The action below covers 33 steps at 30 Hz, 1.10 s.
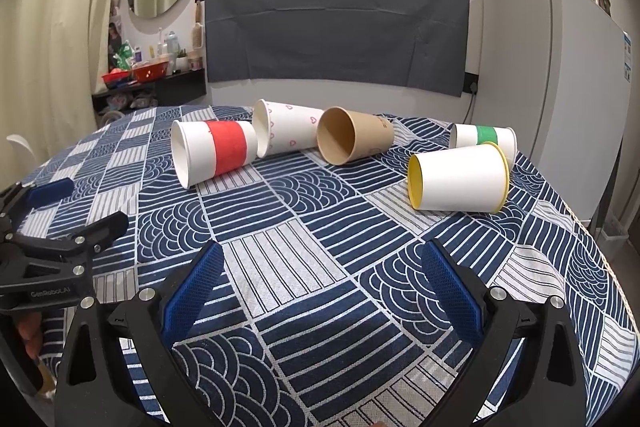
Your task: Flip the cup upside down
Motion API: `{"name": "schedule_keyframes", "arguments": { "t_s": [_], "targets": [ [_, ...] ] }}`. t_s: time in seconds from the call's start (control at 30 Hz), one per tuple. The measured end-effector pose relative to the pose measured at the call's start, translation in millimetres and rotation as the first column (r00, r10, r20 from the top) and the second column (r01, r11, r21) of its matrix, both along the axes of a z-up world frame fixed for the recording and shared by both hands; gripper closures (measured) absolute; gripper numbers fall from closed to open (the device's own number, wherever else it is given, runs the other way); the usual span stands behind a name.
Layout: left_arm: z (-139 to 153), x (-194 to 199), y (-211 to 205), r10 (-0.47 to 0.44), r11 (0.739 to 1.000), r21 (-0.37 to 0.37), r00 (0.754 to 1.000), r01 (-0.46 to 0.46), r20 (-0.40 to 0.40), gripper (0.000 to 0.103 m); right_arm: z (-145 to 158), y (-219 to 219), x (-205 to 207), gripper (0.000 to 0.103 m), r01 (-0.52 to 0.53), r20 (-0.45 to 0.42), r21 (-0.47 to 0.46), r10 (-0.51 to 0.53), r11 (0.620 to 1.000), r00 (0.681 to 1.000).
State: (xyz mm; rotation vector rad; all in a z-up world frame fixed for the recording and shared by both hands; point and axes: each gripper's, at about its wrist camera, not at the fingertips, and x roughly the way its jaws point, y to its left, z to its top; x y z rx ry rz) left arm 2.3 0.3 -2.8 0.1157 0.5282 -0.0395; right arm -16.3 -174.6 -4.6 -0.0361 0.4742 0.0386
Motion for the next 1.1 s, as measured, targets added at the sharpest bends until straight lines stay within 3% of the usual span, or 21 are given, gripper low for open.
{"name": "schedule_keyframes", "arguments": {
  "t_s": [1.1],
  "targets": [
    [1.3, -0.6, -2.4, -0.004, 1.000, 0.020, 1.000, 0.004, 0.003, 0.006, -0.3, 0.4, -0.1, 0.008, -0.007, 0.004, 0.004, 0.007, 1.000, 1.000]
  ]
}}
